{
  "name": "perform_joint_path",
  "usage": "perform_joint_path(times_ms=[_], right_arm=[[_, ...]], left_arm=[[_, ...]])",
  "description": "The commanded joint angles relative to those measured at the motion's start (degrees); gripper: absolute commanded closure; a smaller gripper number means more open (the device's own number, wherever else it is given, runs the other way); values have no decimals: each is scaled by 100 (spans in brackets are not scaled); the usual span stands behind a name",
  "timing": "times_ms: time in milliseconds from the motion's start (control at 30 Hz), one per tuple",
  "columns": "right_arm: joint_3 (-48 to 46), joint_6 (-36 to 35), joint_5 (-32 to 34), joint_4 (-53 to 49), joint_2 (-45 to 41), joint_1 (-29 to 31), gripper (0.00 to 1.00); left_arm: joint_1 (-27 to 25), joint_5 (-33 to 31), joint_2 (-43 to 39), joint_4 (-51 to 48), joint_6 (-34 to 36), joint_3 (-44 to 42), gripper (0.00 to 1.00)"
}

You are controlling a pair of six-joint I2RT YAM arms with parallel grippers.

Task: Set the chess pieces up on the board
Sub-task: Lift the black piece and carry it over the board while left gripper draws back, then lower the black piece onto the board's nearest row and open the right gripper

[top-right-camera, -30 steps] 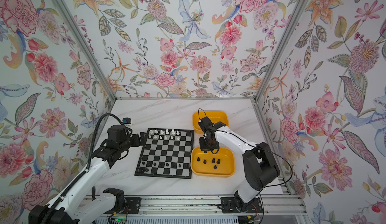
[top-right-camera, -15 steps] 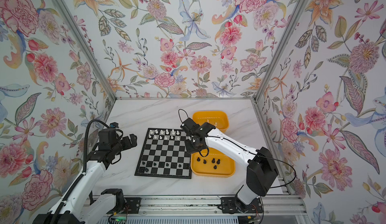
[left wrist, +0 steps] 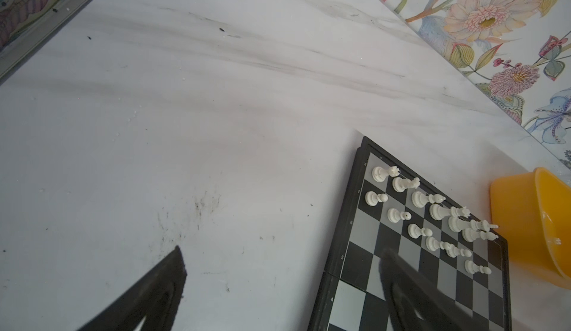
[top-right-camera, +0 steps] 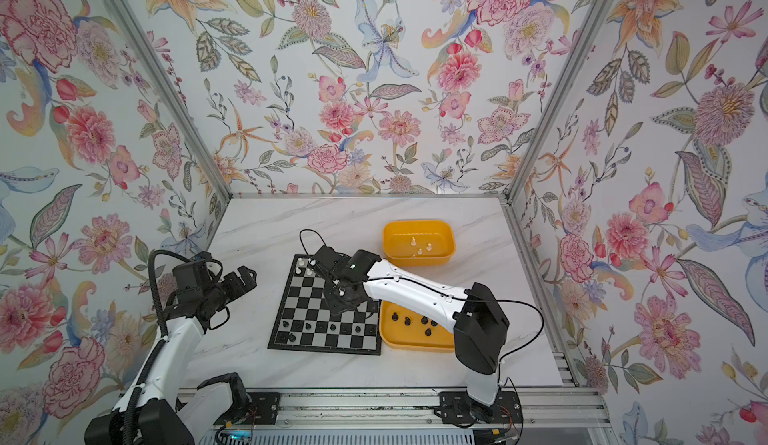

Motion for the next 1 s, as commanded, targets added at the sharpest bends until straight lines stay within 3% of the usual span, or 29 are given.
perform_joint_path(times_ms=[0, 433, 967], right_arm=[[384, 91, 18, -211, 387, 226, 90], [1218, -30, -226, -230, 1421, 617, 90], [1625, -267, -540, -282, 1990, 842, 91]], left_arm=[[208, 263, -8, 26, 111, 8, 1], [540, 255, 71, 219, -290, -118, 1], [721, 296, -112, 157, -396, -220, 2]])
